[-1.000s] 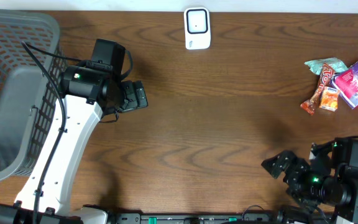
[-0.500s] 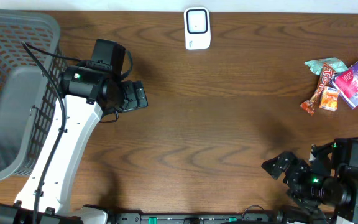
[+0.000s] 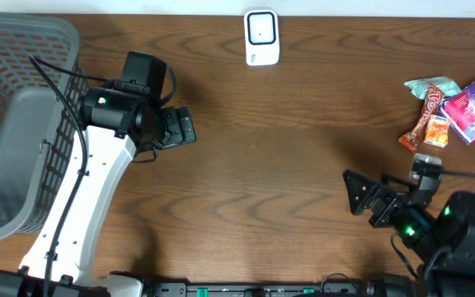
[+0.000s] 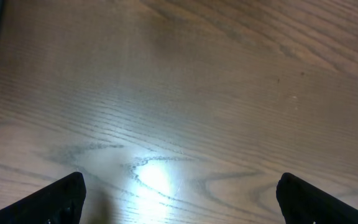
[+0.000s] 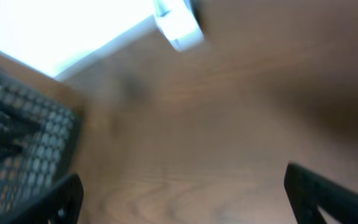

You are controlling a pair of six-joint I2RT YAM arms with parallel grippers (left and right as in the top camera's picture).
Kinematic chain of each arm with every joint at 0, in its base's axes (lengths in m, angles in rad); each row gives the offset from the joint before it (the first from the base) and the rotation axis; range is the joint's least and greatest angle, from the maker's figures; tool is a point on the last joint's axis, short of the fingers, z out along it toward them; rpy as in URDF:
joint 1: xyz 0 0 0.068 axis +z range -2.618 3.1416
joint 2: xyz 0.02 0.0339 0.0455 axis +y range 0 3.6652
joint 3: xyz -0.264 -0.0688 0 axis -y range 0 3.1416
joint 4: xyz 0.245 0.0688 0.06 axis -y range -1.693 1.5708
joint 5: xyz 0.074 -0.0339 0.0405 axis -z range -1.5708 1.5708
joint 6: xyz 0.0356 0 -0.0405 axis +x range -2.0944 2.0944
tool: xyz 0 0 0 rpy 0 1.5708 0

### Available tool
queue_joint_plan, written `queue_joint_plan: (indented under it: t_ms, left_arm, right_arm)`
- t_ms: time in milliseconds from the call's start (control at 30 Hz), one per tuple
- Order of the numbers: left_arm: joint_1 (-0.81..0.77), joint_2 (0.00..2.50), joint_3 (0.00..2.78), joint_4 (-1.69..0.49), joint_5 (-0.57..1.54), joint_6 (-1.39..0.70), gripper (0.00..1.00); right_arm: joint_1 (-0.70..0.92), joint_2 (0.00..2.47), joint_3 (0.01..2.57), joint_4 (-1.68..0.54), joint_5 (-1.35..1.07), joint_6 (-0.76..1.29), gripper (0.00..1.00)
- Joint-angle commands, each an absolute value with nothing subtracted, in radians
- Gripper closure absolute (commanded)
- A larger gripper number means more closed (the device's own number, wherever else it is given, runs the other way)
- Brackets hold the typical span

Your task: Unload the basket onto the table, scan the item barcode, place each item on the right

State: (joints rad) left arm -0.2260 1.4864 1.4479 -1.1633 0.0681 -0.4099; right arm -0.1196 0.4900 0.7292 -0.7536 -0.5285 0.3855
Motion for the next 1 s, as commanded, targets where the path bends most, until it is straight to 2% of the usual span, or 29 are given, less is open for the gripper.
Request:
queue_joint_plan:
  t_ms: [0,100,233,633,967]
  left_arm:
    - [-0.223,1.493,1.455,-1.166,0.051,-0.393,0.02]
    - [-0.223,1.493,1.455,-1.166,0.051,-0.393,0.02]
    - [-0.223,1.493,1.455,-1.166,0.051,-0.393,0.02]
    - [-0.223,1.493,1.455,-1.166,0.051,-0.393,0.02]
    - [-0.223,1.493,1.455,-1.166,0.051,-0.393,0.02]
  right_arm:
    - [-0.088,0.381,0.577,-0.532,-0.589,0.316,0.01]
    - [-0.083,0.283,0.435,-0.313,-0.584,0.316,0.01]
    - [-0.079,0.169,0.296,-0.169,-0.518,0.317,0.01]
    - [-0.064,0.04,0.176,-0.14,-0.205,0.321,0.01]
    - [-0.059,0.005,0.03,0.002,-0.189,0.319,0.01]
